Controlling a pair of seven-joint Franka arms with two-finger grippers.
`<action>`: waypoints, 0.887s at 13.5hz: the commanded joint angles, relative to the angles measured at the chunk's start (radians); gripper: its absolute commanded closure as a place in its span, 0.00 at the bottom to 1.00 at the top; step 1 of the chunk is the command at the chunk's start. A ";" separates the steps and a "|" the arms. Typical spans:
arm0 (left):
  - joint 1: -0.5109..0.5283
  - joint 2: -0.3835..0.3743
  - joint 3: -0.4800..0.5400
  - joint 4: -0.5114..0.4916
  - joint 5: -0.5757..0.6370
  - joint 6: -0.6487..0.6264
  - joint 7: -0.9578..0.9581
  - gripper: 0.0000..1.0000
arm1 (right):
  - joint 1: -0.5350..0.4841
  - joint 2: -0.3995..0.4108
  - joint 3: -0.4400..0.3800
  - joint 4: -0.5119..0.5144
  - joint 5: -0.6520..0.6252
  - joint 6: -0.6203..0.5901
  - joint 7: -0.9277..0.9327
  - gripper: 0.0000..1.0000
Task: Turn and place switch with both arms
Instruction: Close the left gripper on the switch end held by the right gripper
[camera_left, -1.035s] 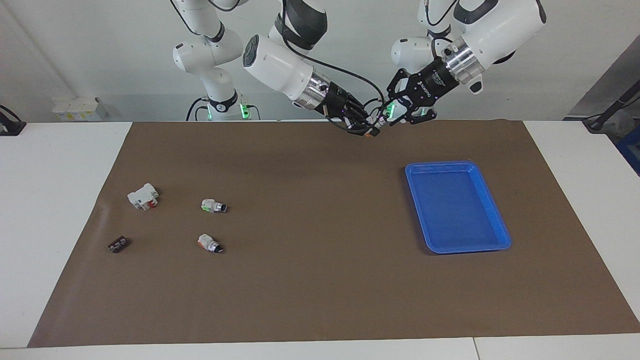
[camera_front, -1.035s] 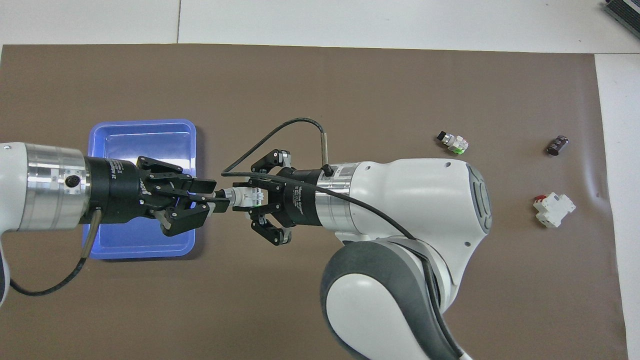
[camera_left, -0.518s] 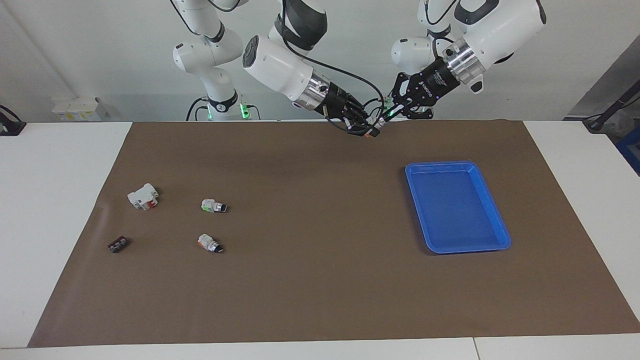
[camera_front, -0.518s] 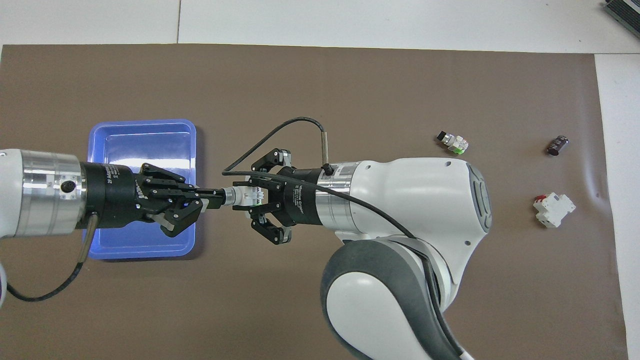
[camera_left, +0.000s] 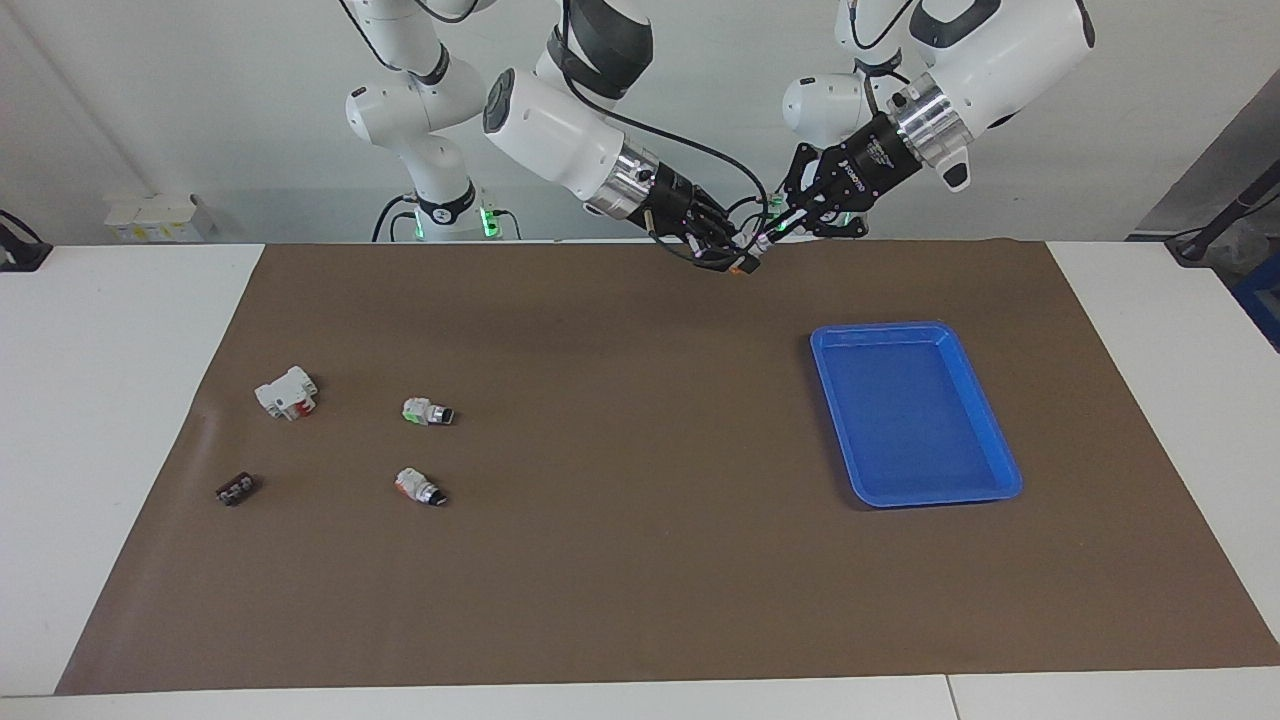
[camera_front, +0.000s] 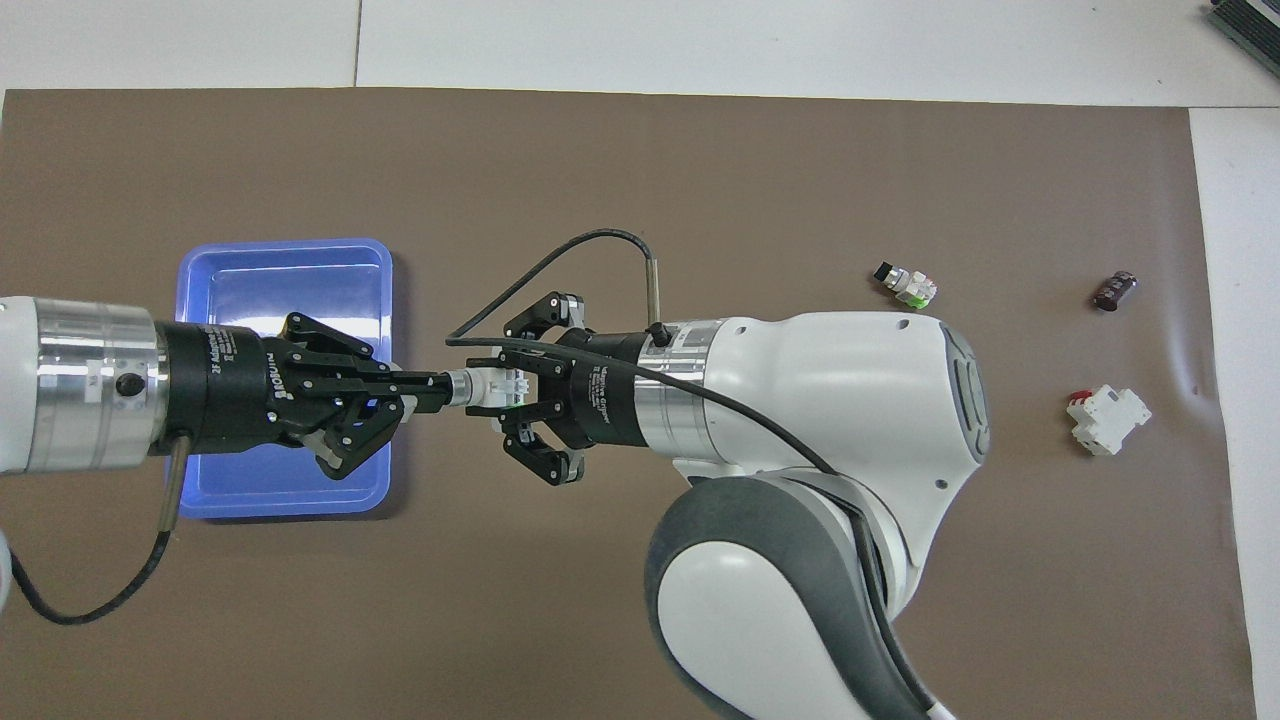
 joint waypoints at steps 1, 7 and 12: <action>-0.008 -0.027 -0.005 -0.017 -0.028 0.021 0.149 1.00 | -0.009 0.000 0.007 -0.001 0.019 -0.004 0.008 1.00; -0.009 -0.041 -0.028 -0.016 -0.024 0.021 0.463 1.00 | -0.009 -0.003 0.007 -0.001 0.019 -0.004 0.008 1.00; -0.009 -0.046 -0.049 -0.014 -0.022 0.027 0.749 1.00 | -0.009 -0.003 0.007 -0.002 0.019 -0.004 0.008 1.00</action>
